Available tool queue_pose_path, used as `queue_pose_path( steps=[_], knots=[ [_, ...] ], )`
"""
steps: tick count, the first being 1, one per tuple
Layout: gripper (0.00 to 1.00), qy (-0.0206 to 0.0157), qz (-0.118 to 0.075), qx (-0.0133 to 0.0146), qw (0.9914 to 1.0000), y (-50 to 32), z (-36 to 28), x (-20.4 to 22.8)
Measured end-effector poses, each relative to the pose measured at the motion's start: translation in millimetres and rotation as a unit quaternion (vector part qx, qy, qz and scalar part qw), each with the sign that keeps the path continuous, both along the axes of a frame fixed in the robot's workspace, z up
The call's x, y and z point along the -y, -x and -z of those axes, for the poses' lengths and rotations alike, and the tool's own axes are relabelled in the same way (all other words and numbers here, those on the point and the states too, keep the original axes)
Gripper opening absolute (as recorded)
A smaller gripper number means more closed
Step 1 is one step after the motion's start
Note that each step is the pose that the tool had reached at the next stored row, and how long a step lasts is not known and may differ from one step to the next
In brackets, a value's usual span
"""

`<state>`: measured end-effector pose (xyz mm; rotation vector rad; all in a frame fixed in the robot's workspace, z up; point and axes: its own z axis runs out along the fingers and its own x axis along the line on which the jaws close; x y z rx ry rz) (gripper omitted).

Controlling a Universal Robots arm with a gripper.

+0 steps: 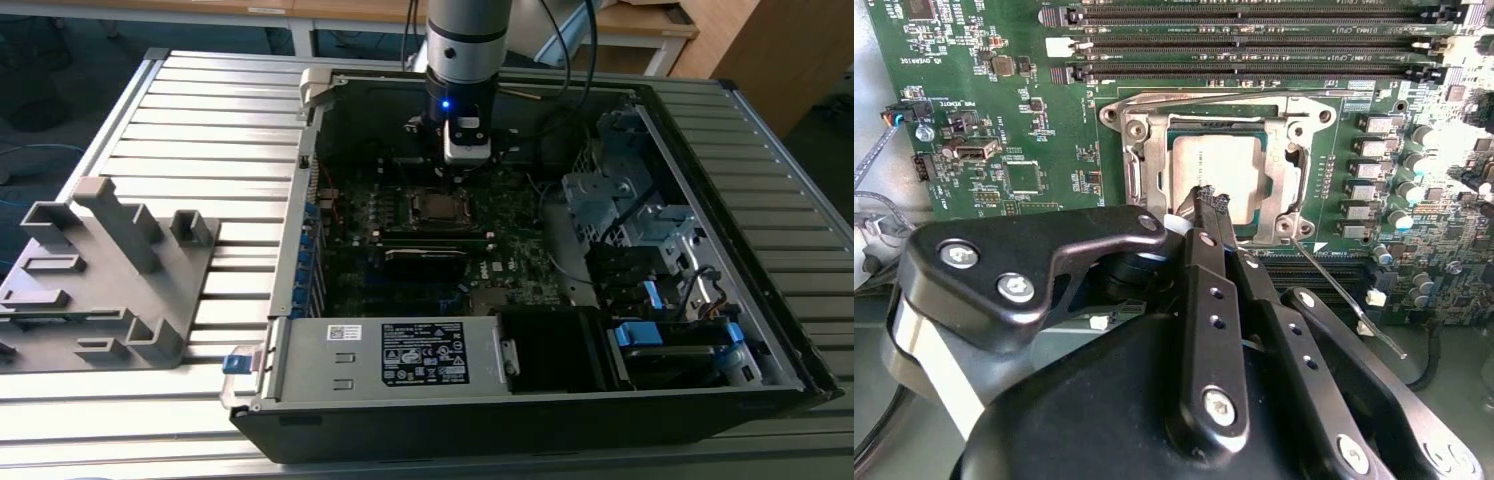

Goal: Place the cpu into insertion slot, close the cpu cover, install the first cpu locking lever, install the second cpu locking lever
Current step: 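Close the cpu cover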

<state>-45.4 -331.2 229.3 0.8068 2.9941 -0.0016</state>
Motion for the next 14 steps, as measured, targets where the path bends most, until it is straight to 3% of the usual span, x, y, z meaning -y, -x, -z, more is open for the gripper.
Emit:
queue_pose_path(
  steps=[10, 14],
  knots=[
    [0.10, 0.0001, -0.001, 0.0000, 1.00000, 0.0, 0.0, 0.0],
    [0.10, 0.0000, -0.018, 0.0000, 0.99984, 0.0, 0.1, 0.0]
  ],
)
